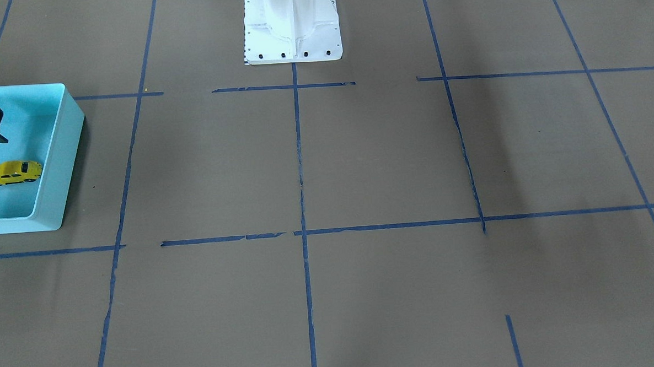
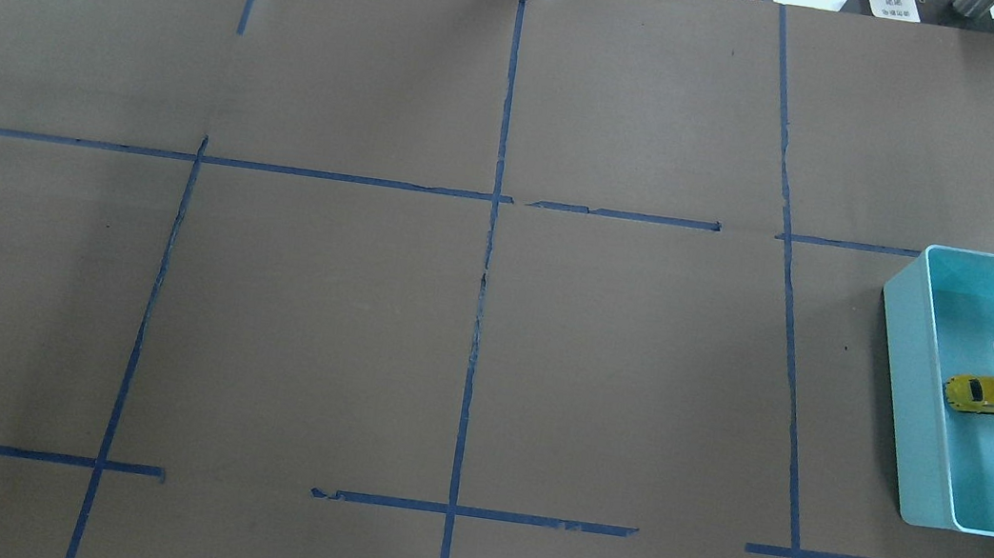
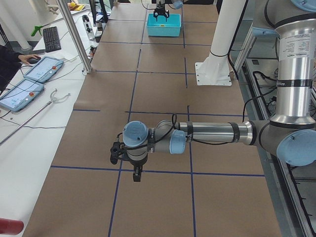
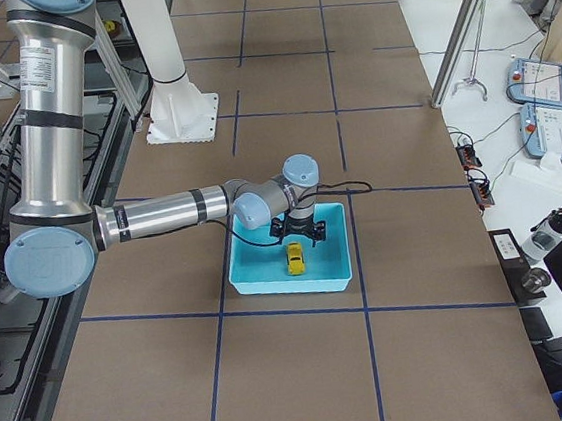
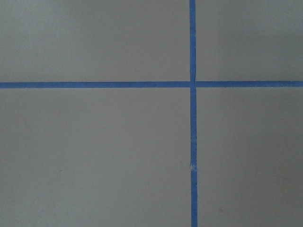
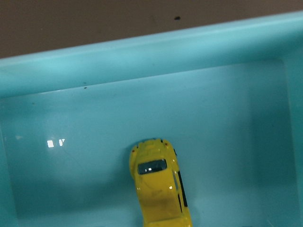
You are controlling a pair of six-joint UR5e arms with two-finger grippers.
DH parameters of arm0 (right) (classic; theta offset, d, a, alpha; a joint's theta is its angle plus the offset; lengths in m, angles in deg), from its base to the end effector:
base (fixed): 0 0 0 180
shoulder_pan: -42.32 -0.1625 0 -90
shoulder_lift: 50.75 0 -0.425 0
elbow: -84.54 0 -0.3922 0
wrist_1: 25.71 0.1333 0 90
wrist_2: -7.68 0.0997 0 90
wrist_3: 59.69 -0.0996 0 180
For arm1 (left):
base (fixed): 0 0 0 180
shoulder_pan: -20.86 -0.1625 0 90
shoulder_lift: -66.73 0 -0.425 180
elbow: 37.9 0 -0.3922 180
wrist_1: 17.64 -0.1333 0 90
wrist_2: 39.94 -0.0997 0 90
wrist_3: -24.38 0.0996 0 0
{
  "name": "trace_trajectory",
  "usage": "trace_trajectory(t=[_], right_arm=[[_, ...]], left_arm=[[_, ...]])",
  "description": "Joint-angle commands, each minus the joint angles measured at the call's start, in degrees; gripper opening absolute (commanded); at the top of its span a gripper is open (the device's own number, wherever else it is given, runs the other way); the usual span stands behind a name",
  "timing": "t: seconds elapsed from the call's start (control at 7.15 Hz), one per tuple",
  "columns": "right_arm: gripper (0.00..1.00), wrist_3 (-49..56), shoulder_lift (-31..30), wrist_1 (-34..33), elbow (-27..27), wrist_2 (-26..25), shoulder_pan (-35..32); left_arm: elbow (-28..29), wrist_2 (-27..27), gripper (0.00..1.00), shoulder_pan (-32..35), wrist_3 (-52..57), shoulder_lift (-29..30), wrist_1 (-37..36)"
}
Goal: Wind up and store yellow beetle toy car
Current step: 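Open the right gripper and withdraw it from the bin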
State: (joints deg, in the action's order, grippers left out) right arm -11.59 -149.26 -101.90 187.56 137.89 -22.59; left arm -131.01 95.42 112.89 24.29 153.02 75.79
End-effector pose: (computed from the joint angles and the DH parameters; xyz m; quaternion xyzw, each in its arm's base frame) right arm -0.1269 -0.4338 0.5929 0.2142 -0.3027 -0.5966 0.7117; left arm -0.0790 -0.4652 0.6557 0.0293 0.3850 -0.0075 0.9224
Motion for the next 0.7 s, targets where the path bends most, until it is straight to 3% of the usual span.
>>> trace_trajectory(t=[0.0,0.28,0.56], right_arm=[[1.0,0.24,-0.01,-5.28,-0.62,3.38,-8.8],[1.0,0.42,-0.71,-6.24,-0.45,3.47,-13.9],[1.0,0.25,-0.72,-14.47,-0.37,6.01,-18.48]], left_arm=[[-0.23,0.0,1.0,0.0,0.0,0.28,-0.09],[-0.49,0.18,1.0,-0.09,0.0,2.38,-0.61],[-0.85,0.18,1.0,-0.18,-0.09,2.92,-0.62]])
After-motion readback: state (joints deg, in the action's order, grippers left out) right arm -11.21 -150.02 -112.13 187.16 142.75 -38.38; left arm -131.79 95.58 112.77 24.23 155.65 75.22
